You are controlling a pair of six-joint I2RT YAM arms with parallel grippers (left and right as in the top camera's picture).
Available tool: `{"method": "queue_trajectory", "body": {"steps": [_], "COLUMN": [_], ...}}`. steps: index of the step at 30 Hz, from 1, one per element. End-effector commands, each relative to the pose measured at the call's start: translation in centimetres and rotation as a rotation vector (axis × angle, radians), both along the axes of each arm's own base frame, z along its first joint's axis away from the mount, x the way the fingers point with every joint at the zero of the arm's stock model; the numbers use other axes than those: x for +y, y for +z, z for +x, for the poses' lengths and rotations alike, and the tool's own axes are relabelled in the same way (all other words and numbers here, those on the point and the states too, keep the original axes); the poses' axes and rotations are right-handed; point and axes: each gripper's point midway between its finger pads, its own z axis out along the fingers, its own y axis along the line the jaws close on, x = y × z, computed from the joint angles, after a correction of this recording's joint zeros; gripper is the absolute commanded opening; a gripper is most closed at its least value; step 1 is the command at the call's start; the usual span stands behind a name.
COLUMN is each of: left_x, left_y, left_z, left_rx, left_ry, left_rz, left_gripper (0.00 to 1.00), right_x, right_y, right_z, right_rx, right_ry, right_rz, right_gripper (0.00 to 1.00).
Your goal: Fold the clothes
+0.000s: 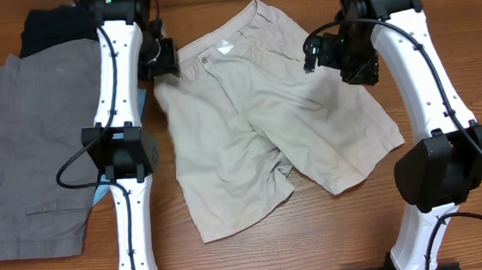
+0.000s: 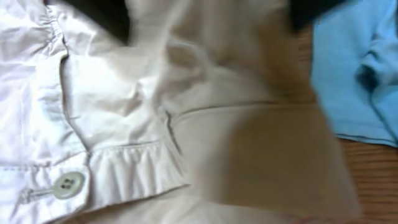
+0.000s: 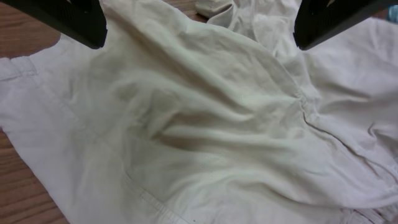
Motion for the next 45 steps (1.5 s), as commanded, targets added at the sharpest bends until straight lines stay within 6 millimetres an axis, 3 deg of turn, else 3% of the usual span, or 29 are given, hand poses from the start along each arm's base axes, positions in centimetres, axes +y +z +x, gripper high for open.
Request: {"method": "queue_trajectory", "body": {"steps": [1, 3, 8, 18, 21, 23, 27, 33, 38, 45], "left_x": [-0.3, 0.1, 2.8, 7.7, 7.9, 7.8, 7.5, 7.3, 5.9, 3.9], "left_y": [2.5, 3.8, 9.7, 27.3, 31.1, 32.7, 33.1, 31.2, 28.5, 23.5], "left_z": [0.1, 0.2, -0.1, -3.2, -4.4, -5.1, -5.3, -4.5, -3.1, -0.8], "left_rx": [-0.06, -0.086, -0.214, -0.662, -0.774, -0.818, -0.83, -0.775, -0.709, -0.596], "left_ry": [-0.041, -0.034, 0.025, 0.202, 0.21, 0.209, 0.203, 0.197, 0.16, 0.105], "left_rz": [-0.009, -0.01, 0.048, 0.08, 0.075, 0.072, 0.068, 0.067, 0.059, 0.059], "left_gripper": [0.9, 0.92, 1.0, 1.0, 1.0, 1.0, 1.0, 1.0, 1.0, 1.0], "right_x": [-0.5, -0.5, -0.4, 1.3, 2.4, 2.7, 2.4, 0.4, -2.5, -7.6], "right_y": [0.5, 0.5, -0.7, -8.7, -10.7, -12.0, -14.4, -17.2, -19.0, -21.7], "right_z": [-0.2, -0.1, 0.0, -1.7, -2.2, -2.5, -3.7, -5.1, -4.5, -2.2], "right_rx": [-0.011, -0.013, -0.005, 0.069, 0.064, 0.065, 0.086, 0.131, 0.151, 0.113], "right_ry": [-0.026, -0.026, -0.021, 0.029, 0.056, 0.064, 0.058, 0.001, -0.059, -0.157], "right_rz": [-0.014, -0.014, -0.016, -0.031, -0.032, -0.032, -0.035, -0.076, -0.114, -0.1], "right_gripper": [1.0, 1.0, 1.0, 1.0, 1.0, 0.99, 0.99, 0.99, 1.0, 0.98]}}
